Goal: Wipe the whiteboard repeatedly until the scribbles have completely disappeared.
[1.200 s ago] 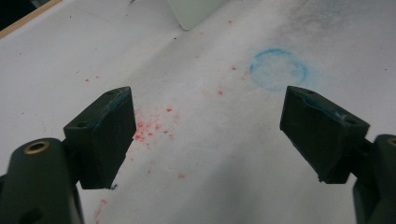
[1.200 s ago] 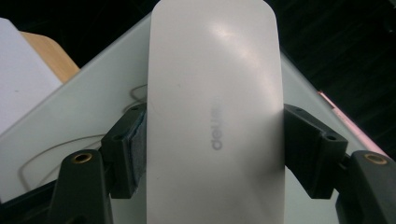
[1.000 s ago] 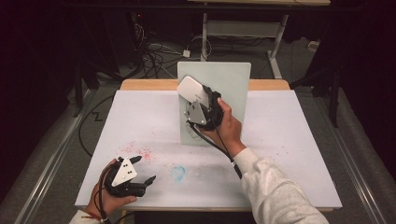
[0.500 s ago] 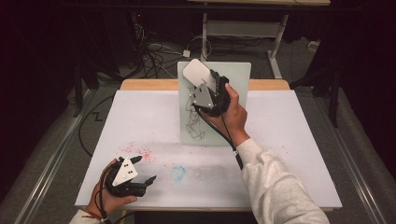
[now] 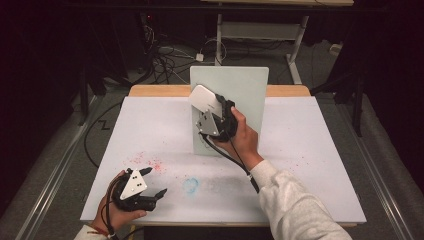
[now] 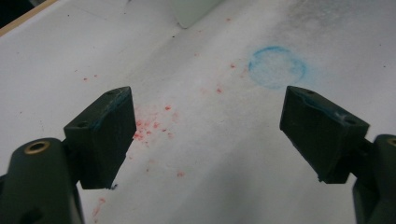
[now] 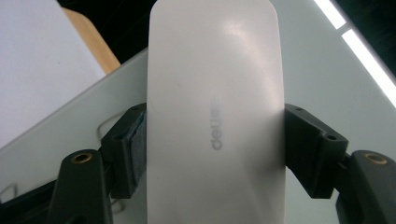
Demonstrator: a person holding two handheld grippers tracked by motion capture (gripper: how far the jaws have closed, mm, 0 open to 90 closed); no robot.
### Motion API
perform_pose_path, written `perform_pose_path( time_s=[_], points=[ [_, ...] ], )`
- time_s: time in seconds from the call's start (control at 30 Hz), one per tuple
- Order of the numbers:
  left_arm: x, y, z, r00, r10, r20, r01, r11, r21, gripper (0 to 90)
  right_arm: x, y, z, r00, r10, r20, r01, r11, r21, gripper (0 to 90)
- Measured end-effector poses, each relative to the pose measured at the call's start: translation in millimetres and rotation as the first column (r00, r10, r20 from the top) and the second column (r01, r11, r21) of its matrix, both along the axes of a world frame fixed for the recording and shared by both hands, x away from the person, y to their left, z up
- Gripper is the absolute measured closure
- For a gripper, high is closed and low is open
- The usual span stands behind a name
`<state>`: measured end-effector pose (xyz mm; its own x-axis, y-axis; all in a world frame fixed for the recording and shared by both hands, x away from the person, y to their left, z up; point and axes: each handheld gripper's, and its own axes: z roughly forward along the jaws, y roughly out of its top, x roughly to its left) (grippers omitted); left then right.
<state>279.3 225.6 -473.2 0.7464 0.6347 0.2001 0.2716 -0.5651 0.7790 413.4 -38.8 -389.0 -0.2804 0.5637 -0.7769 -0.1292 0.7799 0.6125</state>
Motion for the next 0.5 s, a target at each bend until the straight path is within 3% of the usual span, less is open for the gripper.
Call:
perform_pose_path(
  time_s=[0.13,0.3,0.33,0.4,0.5],
  points=[
    [-0.2,-0.2,0.1,1.0,0.002,0.001,-0.002,1.0,0.001,17.8,-4.7,-10.0,-9.4,0.9998,-0.004,-0.018,0.004,1.0,0.0,30.9],
    [0.0,-1.1,-0.2,1.0,0.001,-0.001,-0.001,1.0,0.0,17.8,-1.4,-23.8,1.5,0.9992,-0.039,-0.009,0.039,0.9984,0.04,30.9],
    [0.4,-1.2,-0.5,1.0,0.001,-0.003,-0.001,1.0,0.002,17.8,2.2,-31.6,9.1,0.9987,-0.051,-0.001,0.05,0.9952,0.084,30.9],
    [0.5,-1.6,-1.0,0.9999,0.003,-0.014,-0.003,1.0,-0.001,17.8,4.5,-33.9,15.1,0.9969,-0.077,0.017,0.075,0.9917,0.105,30.9],
    [1.1,-1.8,-0.6,1.0,-0.001,-0.002,0.001,1.0,0.004,17.8,6.1,-32.0,19.4,0.9958,-0.091,0.009,0.089,0.9873,0.131,30.9]
  ],
)
